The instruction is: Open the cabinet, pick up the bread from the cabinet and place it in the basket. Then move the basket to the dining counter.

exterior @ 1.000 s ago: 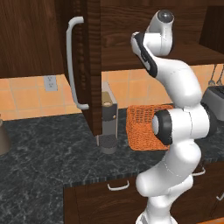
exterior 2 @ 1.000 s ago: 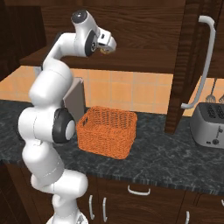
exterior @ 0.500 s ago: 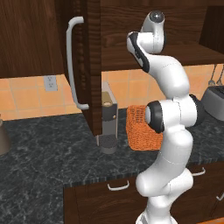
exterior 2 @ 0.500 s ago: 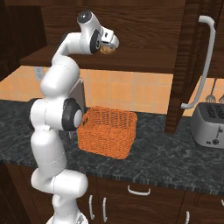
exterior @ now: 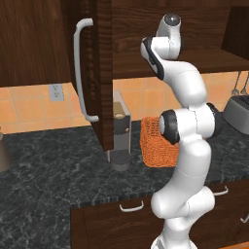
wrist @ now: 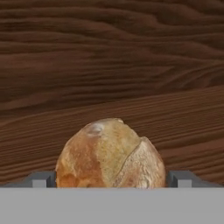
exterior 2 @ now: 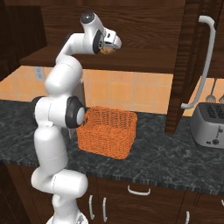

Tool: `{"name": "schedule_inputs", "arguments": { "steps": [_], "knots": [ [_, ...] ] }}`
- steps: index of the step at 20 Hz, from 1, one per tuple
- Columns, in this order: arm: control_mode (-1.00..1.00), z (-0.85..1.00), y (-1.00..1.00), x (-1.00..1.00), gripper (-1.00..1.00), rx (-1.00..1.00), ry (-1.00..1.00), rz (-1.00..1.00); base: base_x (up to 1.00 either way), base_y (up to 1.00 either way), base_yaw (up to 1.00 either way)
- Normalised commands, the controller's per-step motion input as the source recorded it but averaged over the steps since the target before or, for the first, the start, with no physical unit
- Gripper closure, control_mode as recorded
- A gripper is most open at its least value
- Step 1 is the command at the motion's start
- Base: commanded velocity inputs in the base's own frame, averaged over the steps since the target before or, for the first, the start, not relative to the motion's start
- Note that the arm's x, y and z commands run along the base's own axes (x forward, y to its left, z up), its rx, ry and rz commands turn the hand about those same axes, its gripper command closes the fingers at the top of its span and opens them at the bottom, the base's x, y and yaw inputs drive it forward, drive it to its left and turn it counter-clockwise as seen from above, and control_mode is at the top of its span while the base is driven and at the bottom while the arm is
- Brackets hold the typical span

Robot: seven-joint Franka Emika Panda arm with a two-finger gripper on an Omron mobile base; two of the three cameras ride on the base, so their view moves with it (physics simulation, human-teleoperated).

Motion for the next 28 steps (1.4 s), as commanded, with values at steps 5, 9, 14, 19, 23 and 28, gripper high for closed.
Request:
{"name": "schedule_inputs", "arguments": {
  "steps": [5,9,14,19,23,28],
  "knots": [
    [-1.0,-0.32,-0.07,0.41,-1.0,-0.02,0.0,0.0,0.0,0.0,0.0],
    [-1.0,-0.26,0.0,0.11,1.0,0.0,0.0,0.0,0.0,0.0,0.0],
    [-1.0,-0.09,0.0,-0.08,1.0,0.0,0.0,0.0,0.0,0.0,0.0],
    [-1.0,-0.02,0.26,-0.48,1.0,-0.05,-0.06,0.0,0.0,0.0,0.0],
    [-1.0,-0.01,0.42,-0.74,1.0,-0.09,-0.08,0.0,0.0,0.0,0.0],
    [-1.0,0.0,0.41,-0.94,1.0,-0.04,-0.03,0.0,0.0,0.0,0.0]
  ]
}}
